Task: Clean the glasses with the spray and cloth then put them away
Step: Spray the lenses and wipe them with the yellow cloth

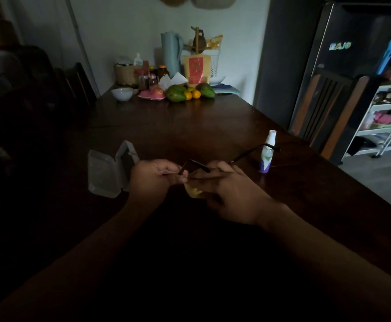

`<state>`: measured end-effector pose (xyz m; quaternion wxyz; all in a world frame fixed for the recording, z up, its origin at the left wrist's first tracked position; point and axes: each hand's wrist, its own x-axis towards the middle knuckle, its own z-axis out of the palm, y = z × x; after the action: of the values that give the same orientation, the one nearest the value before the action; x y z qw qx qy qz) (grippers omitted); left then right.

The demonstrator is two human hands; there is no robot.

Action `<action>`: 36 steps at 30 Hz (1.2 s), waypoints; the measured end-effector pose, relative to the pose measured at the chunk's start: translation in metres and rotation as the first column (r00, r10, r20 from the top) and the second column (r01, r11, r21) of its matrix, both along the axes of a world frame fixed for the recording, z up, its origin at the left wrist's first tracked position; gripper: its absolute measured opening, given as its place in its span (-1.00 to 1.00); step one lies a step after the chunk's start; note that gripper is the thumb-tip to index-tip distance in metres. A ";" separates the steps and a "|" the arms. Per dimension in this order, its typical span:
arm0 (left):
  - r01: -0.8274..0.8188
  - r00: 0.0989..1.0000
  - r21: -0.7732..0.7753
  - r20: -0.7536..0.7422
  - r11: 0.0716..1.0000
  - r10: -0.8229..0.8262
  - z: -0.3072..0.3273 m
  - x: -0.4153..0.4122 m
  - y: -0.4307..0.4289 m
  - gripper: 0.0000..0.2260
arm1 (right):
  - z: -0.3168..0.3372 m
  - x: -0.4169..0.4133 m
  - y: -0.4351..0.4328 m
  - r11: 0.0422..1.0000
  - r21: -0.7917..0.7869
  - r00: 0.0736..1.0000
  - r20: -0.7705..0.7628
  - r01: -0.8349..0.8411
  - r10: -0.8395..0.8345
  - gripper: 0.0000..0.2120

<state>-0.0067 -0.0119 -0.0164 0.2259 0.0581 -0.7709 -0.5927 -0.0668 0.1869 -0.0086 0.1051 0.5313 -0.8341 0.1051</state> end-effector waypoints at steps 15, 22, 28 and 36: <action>0.040 0.998 -0.042 0.058 0.998 -0.038 0.003 -0.001 0.000 -0.91 | 0.000 -0.002 0.002 0.999 -0.032 0.997 0.064 -0.028 0.030 -0.47; 0.032 0.999 -0.032 0.013 0.999 -0.031 0.004 0.002 0.007 -0.88 | -0.002 -0.007 0.005 0.994 -0.016 0.989 -0.098 0.108 -0.109 -0.51; 0.073 0.996 -0.048 0.049 0.996 -0.071 0.007 0.002 0.003 -0.88 | 0.001 0.000 0.000 1.000 0.009 1.000 0.020 0.002 -0.002 -0.39; 0.058 0.998 0.026 0.035 0.998 -0.059 0.003 -0.002 -0.001 -0.91 | -0.002 -0.004 0.002 0.998 -0.037 0.995 -0.075 0.058 -0.061 -0.49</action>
<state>-0.0089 -0.0128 -0.0139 0.1937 0.0491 -0.7686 -0.6077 -0.0712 0.1893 -0.0102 0.1492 0.5081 -0.8429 0.0960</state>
